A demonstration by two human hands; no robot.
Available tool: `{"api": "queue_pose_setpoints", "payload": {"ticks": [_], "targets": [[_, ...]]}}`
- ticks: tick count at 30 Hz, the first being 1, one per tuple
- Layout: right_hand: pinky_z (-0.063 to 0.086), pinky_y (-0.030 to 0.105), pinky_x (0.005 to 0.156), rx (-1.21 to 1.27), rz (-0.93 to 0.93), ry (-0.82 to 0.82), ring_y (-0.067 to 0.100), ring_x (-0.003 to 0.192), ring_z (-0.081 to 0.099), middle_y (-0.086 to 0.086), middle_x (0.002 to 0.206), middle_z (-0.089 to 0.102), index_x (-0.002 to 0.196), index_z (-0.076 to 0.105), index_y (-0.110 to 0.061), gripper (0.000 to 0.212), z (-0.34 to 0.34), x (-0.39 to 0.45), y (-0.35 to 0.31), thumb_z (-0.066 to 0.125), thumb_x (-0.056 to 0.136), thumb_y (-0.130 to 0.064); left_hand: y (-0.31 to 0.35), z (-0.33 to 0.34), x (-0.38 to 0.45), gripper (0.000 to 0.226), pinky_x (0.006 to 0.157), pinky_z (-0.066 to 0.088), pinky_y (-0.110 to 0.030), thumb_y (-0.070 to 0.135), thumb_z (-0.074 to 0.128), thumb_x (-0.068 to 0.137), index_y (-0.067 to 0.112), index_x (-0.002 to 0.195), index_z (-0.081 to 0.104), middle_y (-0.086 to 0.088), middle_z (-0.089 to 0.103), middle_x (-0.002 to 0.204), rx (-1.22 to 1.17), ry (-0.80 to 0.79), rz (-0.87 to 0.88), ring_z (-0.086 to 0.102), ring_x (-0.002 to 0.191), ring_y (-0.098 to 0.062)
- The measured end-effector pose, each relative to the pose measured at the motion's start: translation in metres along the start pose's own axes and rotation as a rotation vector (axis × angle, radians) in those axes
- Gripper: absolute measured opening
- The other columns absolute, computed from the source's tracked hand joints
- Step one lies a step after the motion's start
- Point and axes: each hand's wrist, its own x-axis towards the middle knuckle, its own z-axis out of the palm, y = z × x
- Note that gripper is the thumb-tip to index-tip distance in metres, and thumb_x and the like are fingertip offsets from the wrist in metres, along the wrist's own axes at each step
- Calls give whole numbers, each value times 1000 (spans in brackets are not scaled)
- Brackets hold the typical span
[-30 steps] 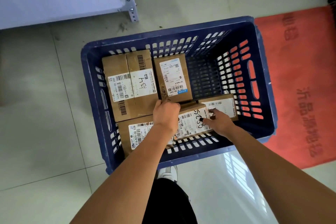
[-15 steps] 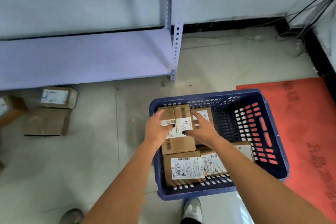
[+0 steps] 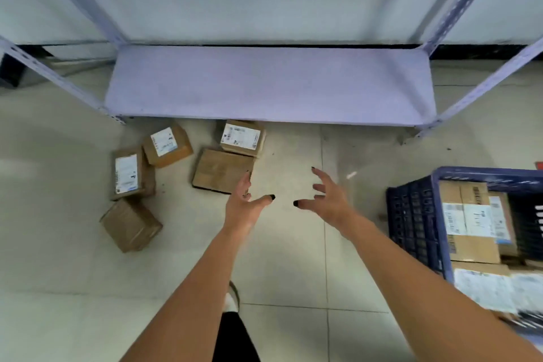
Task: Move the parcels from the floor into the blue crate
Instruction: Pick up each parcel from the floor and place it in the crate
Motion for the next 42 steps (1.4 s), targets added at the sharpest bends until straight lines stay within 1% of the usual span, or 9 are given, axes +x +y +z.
{"api": "queue_pose_setpoints", "payload": {"ticks": [7, 13, 18, 22, 25, 30, 35, 39, 42], "targets": [[39, 27, 89, 21, 67, 12, 27, 129, 44, 11, 142, 41, 144, 30, -32, 86, 118, 15, -40, 77, 75, -11, -6, -151, 43, 80, 108, 36, -37, 10, 75, 75, 23, 143, 34, -5, 40, 147, 95, -32, -53, 39, 134, -25], [40, 27, 91, -50, 98, -11, 24, 125, 47, 8, 138, 44, 144, 30, -33, 85, 175, 32, -42, 76, 75, -14, -20, -198, 72, 79, 98, 39, -30, 15, 74, 76, 26, 144, 33, -4, 40, 147, 140, -61, -75, 38, 135, -24], [44, 29, 92, -73, 139, -12, 23, 112, 56, 9, 136, 46, 141, 33, -33, 82, 199, 56, -30, 76, 75, -14, -41, -210, 96, 77, 99, 37, -32, 16, 72, 77, 27, 143, 33, -7, 41, 147, 172, -53, -118, 39, 134, -25], [44, 35, 99, -59, 180, 25, 24, 117, 53, 10, 137, 45, 141, 34, -32, 79, 205, 97, -6, 74, 76, -14, -67, -201, 136, 75, 92, 38, -26, 17, 71, 79, 25, 144, 33, -6, 41, 146, 245, -61, -146, 41, 132, -24], [40, 30, 95, -100, 185, 56, 24, 121, 50, 9, 140, 44, 142, 33, -29, 76, 210, 144, 22, 72, 78, -14, -93, -191, 183, 75, 105, 38, -33, 16, 71, 78, 22, 143, 33, -7, 41, 147, 329, -29, -137, 42, 132, -25], [38, 27, 85, -170, 155, 117, 27, 122, 49, 9, 140, 44, 146, 25, -24, 77, 216, 230, 59, 66, 82, -15, -129, -182, 267, 71, 108, 37, -35, 15, 64, 83, 21, 145, 30, -4, 36, 150, 433, 48, -86, 42, 132, -26], [41, 26, 74, -113, 123, 160, 19, 95, 50, 6, 127, 54, 146, 28, -26, 72, 215, 283, 77, 61, 83, -12, -144, -174, 323, 70, 108, 36, -35, 12, 58, 85, 25, 147, 27, 1, 42, 146, 437, -8, -104, 46, 129, -24], [41, 20, 66, -76, 161, 161, 16, 93, 53, 2, 127, 58, 143, 36, -20, 66, 209, 278, 73, 62, 82, -18, -147, -164, 314, 49, 91, 37, -26, 14, 56, 86, 18, 133, 46, -5, 58, 128, 362, 66, -166, 53, 118, -26], [38, 22, 77, -77, 194, 162, 15, 95, 50, 0, 127, 57, 140, 39, -19, 62, 201, 237, 61, 63, 83, -22, -133, -163, 270, 46, 93, 38, -30, 16, 55, 89, 14, 134, 45, -9, 55, 133, 336, 126, -189, 50, 121, -29]]}}
